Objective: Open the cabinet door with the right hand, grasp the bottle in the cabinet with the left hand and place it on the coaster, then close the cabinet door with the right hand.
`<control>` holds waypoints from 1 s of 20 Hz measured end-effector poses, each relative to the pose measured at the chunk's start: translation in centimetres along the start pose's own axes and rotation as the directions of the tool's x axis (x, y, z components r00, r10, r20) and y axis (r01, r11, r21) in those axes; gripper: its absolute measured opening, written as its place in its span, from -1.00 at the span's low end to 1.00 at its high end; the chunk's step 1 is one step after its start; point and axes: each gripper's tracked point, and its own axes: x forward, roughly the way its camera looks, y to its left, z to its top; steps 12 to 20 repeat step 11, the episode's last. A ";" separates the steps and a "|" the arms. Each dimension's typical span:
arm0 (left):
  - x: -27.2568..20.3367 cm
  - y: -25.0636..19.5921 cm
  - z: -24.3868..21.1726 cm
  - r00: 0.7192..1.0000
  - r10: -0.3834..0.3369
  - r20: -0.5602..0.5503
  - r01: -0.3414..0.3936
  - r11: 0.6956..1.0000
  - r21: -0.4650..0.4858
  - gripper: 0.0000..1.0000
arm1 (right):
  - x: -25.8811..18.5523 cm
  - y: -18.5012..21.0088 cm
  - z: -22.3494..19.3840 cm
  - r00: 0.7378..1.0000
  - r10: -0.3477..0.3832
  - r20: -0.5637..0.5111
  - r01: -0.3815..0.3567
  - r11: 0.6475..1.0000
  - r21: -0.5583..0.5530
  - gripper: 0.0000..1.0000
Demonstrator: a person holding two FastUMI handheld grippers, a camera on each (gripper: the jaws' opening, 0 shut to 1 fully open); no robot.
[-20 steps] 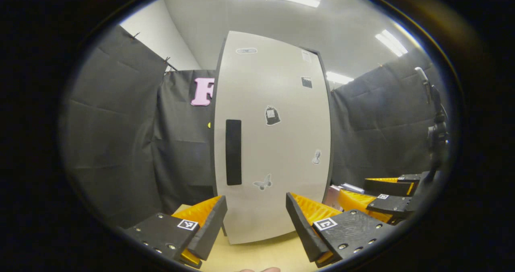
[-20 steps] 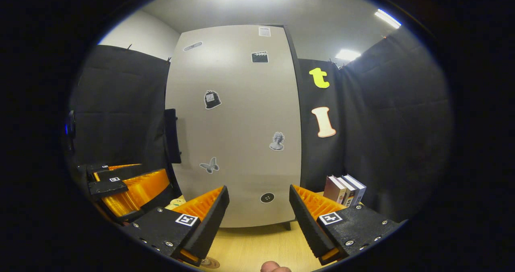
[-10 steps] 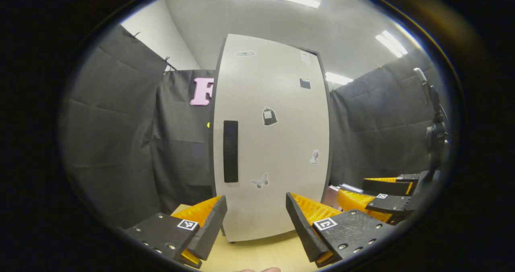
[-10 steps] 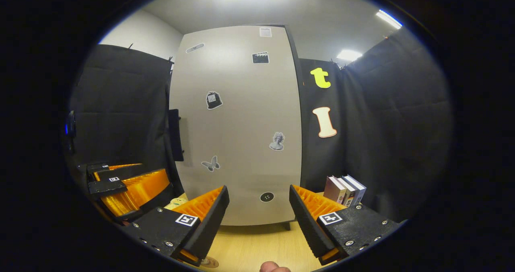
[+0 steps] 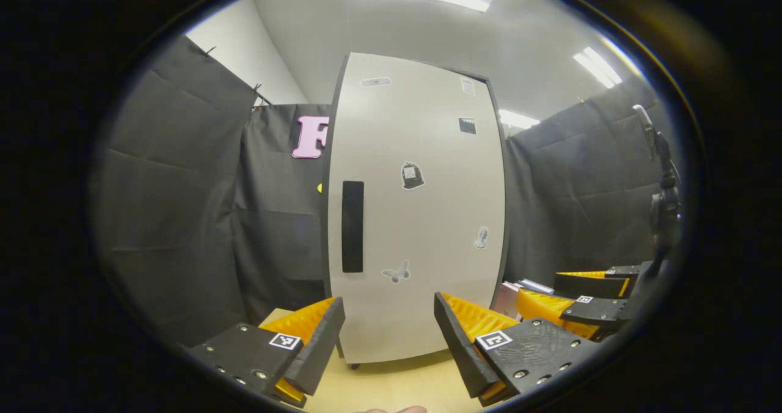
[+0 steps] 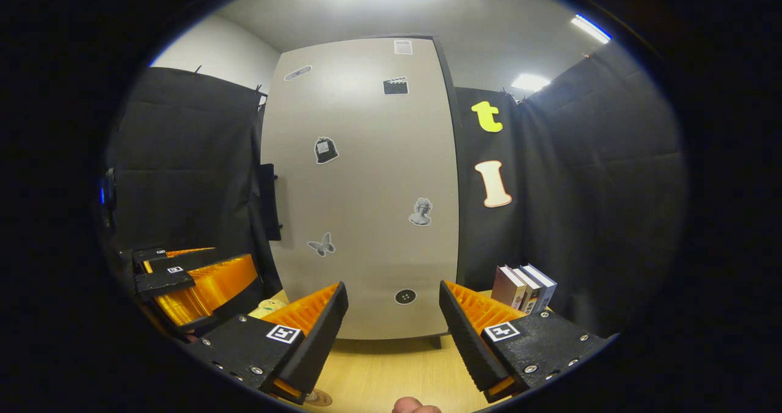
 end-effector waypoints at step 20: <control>0.1 0.1 -0.4 1.000 -0.002 -0.019 0.002 1.000 0.000 0.72 | 0.5 0.0 0.0 1.000 -0.010 -0.007 0.010 1.000 0.002 0.87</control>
